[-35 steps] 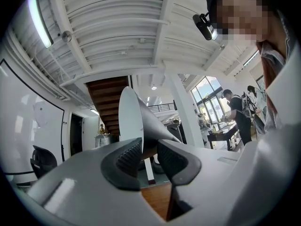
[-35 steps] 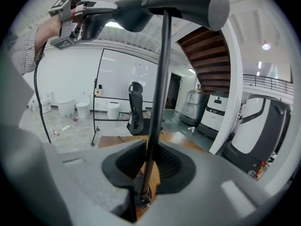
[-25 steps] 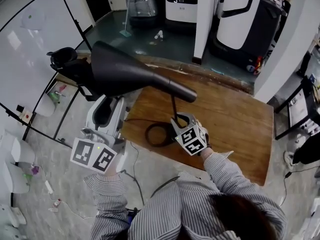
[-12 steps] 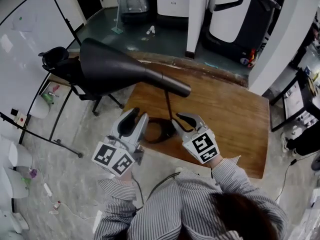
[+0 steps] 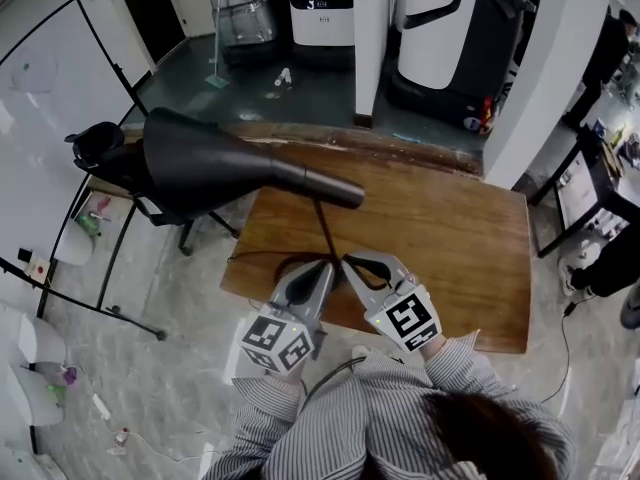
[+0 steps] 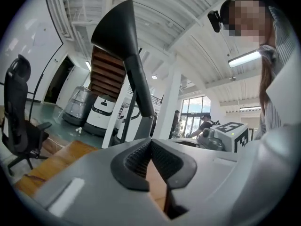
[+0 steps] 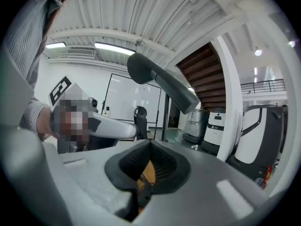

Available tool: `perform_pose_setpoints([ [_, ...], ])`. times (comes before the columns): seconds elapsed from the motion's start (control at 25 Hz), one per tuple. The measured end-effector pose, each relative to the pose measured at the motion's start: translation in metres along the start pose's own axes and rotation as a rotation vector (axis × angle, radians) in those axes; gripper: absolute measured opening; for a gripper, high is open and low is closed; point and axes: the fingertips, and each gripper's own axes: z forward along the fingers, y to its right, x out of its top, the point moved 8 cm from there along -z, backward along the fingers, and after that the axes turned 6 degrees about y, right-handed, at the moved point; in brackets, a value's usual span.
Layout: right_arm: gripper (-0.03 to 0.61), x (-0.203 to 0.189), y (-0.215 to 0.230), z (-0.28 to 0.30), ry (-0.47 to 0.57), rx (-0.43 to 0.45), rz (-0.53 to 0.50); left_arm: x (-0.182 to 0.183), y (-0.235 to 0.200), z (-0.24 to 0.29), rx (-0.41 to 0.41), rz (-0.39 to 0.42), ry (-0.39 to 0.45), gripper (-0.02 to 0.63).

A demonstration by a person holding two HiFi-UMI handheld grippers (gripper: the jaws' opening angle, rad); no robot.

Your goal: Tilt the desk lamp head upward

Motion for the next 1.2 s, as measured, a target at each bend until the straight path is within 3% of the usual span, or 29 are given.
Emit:
perform_pose_setpoints([
  [0.2, 0.002, -0.009, 0.001, -0.006, -0.013, -0.001, 0.078, -0.012, 0.002, -0.001, -0.003, -0.038, -0.024, 0.006],
  [0.36, 0.002, -0.015, 0.001, -0.007, -0.033, 0.007, 0.126, -0.012, -0.001, -0.001, 0.025, 0.010, -0.039, 0.006],
  [1.2, 0.002, -0.021, 0.003, 0.003, -0.073, 0.008, 0.154, -0.018, -0.002, 0.007, 0.019, -0.005, -0.094, 0.005],
])
